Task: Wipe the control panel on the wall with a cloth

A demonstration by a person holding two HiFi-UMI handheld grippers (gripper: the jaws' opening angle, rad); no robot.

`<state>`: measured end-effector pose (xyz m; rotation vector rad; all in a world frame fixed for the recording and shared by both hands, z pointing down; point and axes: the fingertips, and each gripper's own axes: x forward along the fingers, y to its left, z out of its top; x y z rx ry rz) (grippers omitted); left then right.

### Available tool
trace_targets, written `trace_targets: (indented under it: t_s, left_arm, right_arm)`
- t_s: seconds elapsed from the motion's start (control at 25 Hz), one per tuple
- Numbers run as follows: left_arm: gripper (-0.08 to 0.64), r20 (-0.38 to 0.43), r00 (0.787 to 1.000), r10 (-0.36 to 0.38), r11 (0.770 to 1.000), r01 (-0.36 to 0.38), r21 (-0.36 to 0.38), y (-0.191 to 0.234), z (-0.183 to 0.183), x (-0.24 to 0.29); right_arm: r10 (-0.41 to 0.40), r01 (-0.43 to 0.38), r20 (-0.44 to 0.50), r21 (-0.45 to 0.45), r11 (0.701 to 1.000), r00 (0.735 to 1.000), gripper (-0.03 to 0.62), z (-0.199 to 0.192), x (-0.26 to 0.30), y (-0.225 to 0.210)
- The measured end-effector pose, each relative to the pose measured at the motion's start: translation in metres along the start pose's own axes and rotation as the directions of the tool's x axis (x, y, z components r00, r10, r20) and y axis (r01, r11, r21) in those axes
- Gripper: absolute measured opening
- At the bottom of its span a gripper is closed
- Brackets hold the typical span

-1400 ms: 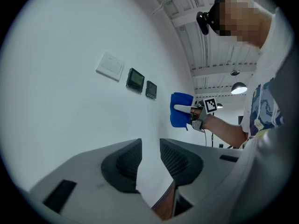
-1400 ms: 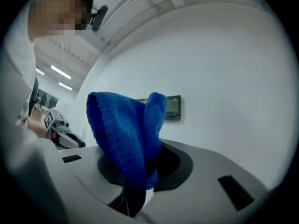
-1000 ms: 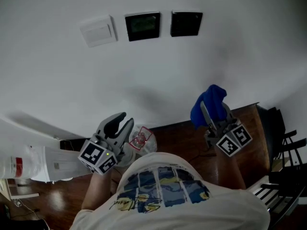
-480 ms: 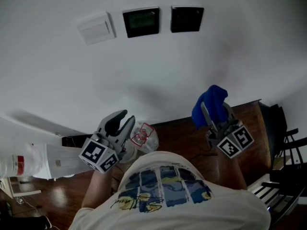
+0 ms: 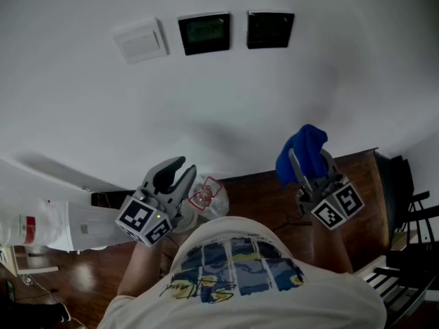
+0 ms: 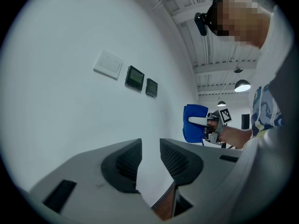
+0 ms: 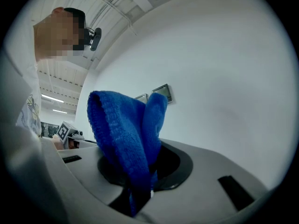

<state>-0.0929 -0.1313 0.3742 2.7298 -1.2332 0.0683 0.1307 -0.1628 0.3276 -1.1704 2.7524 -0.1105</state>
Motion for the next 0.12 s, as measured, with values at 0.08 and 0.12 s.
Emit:
trace_targets:
  t_s: [0.08, 0.12]
  left_arm:
    - [0.097, 0.002, 1.0, 0.004, 1.0, -0.004, 0.0, -0.0014, 0.0007, 0.0013]
    - [0.097, 0.002, 1.0, 0.006, 1.0, -0.006, 0.001, -0.0021, 0.0011, 0.002]
  right_arm:
    - [0.006, -0.006, 0.002, 0.0, 1.0, 1.0, 0.086, 0.0012, -0.0003, -0.0004]
    - [0.009, -0.009, 0.003, 0.0, 1.0, 1.0, 0.086, 0.0018, -0.0005, -0.0006]
